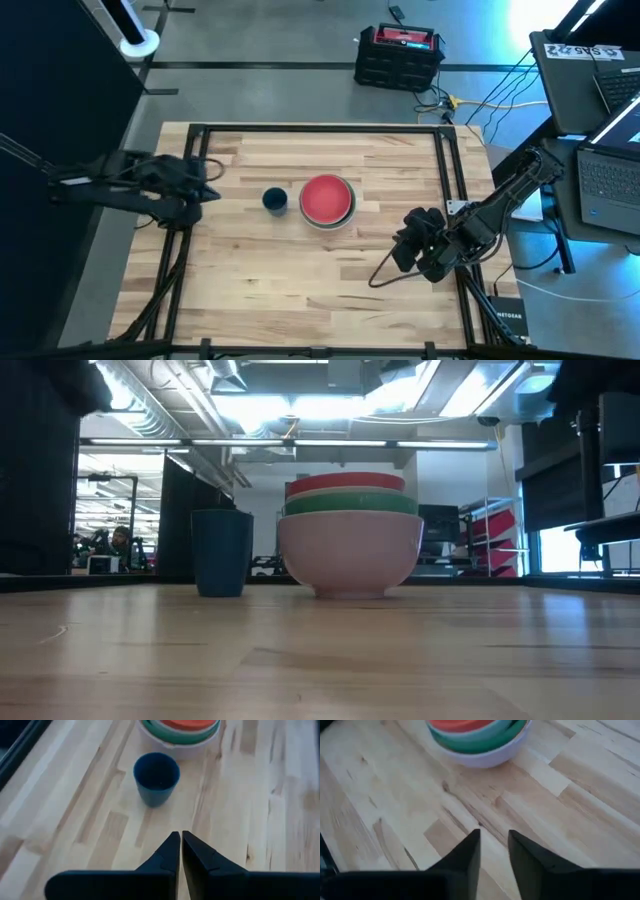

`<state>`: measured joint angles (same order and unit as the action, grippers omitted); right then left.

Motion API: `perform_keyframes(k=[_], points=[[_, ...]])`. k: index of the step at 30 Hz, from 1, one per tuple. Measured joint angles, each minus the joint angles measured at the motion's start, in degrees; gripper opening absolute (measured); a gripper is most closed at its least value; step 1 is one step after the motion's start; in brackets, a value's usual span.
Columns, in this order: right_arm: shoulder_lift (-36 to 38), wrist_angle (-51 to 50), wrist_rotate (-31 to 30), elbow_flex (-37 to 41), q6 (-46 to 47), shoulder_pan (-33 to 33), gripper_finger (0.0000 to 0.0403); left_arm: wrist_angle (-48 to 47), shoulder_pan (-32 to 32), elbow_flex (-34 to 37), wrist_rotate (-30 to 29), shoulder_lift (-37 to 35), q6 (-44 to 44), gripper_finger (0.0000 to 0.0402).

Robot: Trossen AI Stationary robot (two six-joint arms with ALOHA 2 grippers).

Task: Nest bowls inside each other
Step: Return to Home Position

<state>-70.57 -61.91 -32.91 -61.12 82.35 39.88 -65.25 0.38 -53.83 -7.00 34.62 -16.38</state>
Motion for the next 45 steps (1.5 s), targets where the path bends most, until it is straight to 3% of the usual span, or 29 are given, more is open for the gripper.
perform_keyframes(k=[5,20,27,32,35,45], points=[[0.00,3.11,-0.68,0.00,-0.02,-3.61,0.0012,10.89,-0.02,11.50,0.32,-13.24,0.09,0.0000],[0.00,5.73,-3.60,0.00,-0.85,-9.16,0.0001,18.03,-0.04,21.70,-5.13,-23.83,-17.10,0.0000],[0.00,5.73,-3.49,0.00,-3.20,-9.92,0.0000,49.67,0.05,33.60,-4.89,-22.13,-0.13,0.0000],[0.00,5.62,-3.50,0.00,-3.53,-9.96,0.0000,63.47,0.05,41.37,6.05,-22.68,4.34,0.0000],[0.00,5.70,-3.26,0.00,-4.82,-9.90,0.0000,71.84,0.05,45.26,7.98,-23.06,3.53,0.0000],[0.00,5.69,-3.02,0.00,-5.93,-9.90,0.0000,78.04,0.02,51.01,7.54,-29.28,5.65,0.0000]])
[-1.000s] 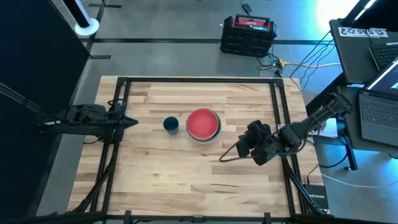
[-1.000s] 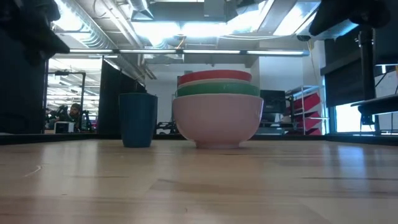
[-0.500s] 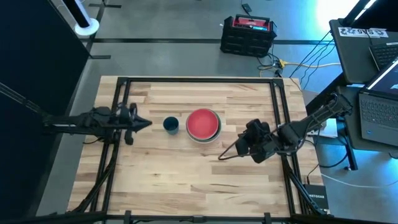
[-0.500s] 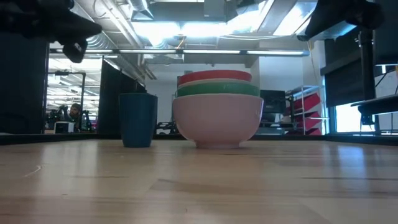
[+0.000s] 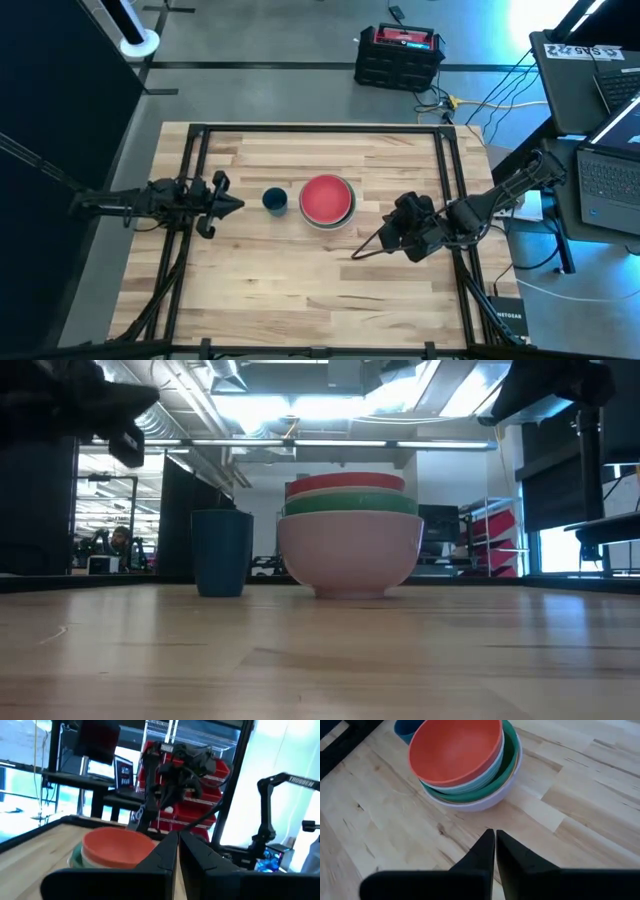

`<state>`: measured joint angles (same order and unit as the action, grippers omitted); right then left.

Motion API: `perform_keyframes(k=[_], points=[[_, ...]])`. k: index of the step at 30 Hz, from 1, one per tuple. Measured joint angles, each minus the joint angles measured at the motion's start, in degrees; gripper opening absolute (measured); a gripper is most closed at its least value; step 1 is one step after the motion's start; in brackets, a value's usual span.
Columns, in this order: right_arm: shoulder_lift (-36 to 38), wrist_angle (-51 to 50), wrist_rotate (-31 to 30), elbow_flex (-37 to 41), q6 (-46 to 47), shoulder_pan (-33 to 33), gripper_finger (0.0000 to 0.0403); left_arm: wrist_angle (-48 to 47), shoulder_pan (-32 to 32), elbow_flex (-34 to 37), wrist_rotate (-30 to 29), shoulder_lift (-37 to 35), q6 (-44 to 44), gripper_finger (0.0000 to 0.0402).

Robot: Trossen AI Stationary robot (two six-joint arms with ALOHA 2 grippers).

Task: Nest bowls inside each other
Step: Return to Home Position

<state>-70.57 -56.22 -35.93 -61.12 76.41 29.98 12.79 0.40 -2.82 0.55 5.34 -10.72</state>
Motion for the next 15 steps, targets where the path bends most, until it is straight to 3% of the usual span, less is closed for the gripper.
perform_keyframes(k=[5,15], points=[[0.00,0.02,0.09,0.00,-0.43,-0.02,0.0000,1.95,-0.01,2.30,-0.21,-3.38,1.73,0.0000],[0.00,0.06,0.06,0.00,-0.43,-0.02,0.0000,-11.41,-0.03,2.30,-0.30,-5.13,4.15,0.0000]])
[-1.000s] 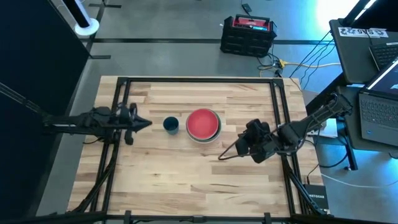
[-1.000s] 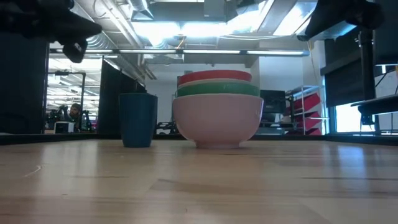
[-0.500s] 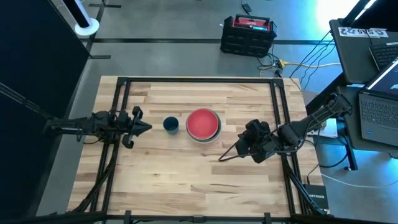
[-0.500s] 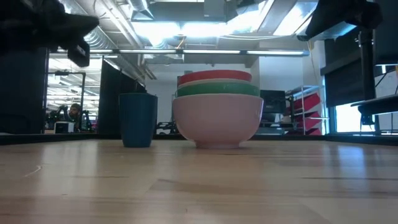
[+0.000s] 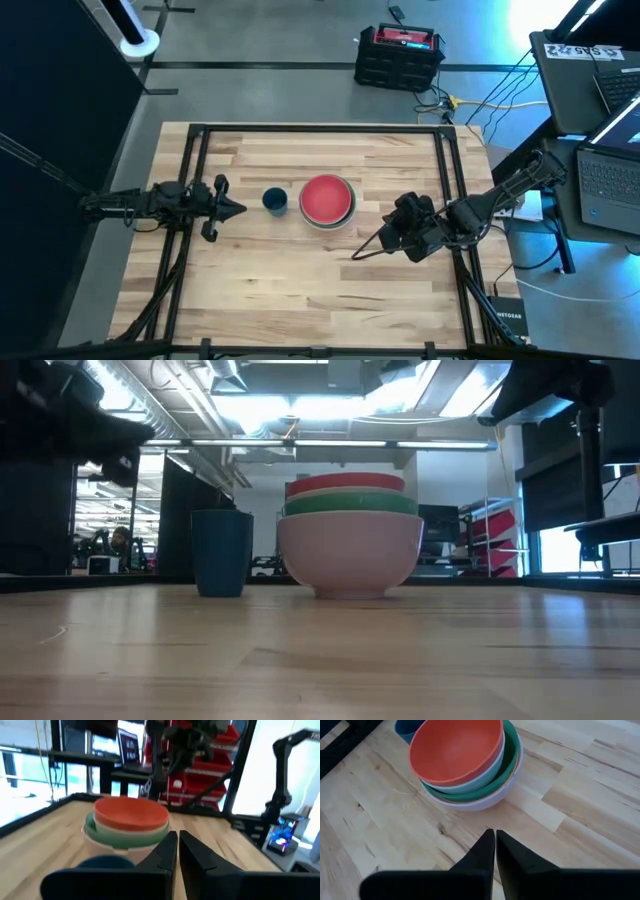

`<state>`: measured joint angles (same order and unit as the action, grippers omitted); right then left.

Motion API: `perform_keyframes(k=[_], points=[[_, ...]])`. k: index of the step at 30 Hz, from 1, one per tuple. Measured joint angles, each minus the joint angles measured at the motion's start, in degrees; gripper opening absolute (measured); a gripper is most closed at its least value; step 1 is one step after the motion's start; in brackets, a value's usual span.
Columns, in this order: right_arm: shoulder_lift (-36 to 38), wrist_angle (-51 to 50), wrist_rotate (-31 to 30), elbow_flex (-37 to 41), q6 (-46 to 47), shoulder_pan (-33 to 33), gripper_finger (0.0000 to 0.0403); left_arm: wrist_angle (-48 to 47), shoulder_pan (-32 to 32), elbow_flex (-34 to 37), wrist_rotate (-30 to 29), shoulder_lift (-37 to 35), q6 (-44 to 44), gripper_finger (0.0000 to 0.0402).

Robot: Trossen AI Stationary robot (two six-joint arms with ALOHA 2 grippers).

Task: Nest bowls inside each other
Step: Return to Home Position

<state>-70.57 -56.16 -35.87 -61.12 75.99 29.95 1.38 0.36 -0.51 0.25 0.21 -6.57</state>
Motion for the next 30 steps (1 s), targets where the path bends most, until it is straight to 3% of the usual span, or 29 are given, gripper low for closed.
perform_keyframes(k=[20,26,30], points=[[0.47,3.90,-9.38,0.00,-1.97,0.02,0.0000,-0.86,-0.61,0.00,-0.87,2.27,3.31,0.0000],[6.25,5.09,-19.28,0.00,-10.56,2.30,0.0000,-0.89,-0.61,0.00,-0.87,2.26,3.13,0.0000],[12.95,6.54,-20.70,0.08,-20.59,4.07,0.0000,-0.90,-0.61,0.00,-0.87,2.27,3.13,0.0000]])
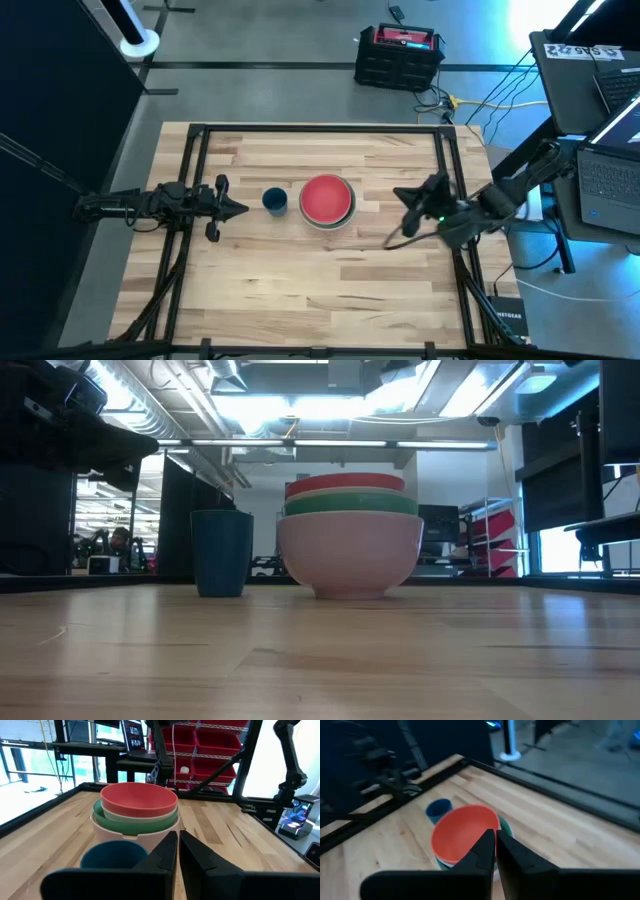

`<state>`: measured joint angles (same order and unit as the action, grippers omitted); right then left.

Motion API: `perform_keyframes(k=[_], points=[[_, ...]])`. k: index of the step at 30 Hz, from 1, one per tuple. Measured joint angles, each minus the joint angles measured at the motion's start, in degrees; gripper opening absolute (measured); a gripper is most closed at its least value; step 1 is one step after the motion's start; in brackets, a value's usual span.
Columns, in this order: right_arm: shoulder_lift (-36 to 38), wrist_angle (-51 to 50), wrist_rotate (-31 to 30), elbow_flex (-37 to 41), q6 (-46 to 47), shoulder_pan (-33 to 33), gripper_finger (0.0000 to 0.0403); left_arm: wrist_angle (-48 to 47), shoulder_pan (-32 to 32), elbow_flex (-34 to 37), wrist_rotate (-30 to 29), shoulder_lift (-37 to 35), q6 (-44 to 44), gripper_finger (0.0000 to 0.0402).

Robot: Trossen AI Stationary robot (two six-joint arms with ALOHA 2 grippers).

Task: Nest bowls inside each other
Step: Return to Home Position

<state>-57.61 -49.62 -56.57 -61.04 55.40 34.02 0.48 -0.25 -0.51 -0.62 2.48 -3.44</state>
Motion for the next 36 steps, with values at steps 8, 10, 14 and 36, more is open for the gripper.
perform_keyframes(k=[8,10,14,36], points=[[17.22,18.20,13.18,14.33,-20.32,-0.31,0.0000,-0.01,0.00,0.00,0.00,0.00,0.00,0.0000],[21.82,23.93,18.21,19.46,-23.37,-1.23,0.0000,-0.01,0.00,0.00,0.00,0.00,0.00,0.0000],[31.02,35.39,28.27,29.73,-29.48,-3.07,0.0000,-0.01,0.00,0.00,0.00,0.00,0.00,0.0000],[51.28,59.96,56.29,53.31,-43.38,-19.11,0.0000,-0.01,0.00,0.02,0.00,0.00,0.00,0.0000]])
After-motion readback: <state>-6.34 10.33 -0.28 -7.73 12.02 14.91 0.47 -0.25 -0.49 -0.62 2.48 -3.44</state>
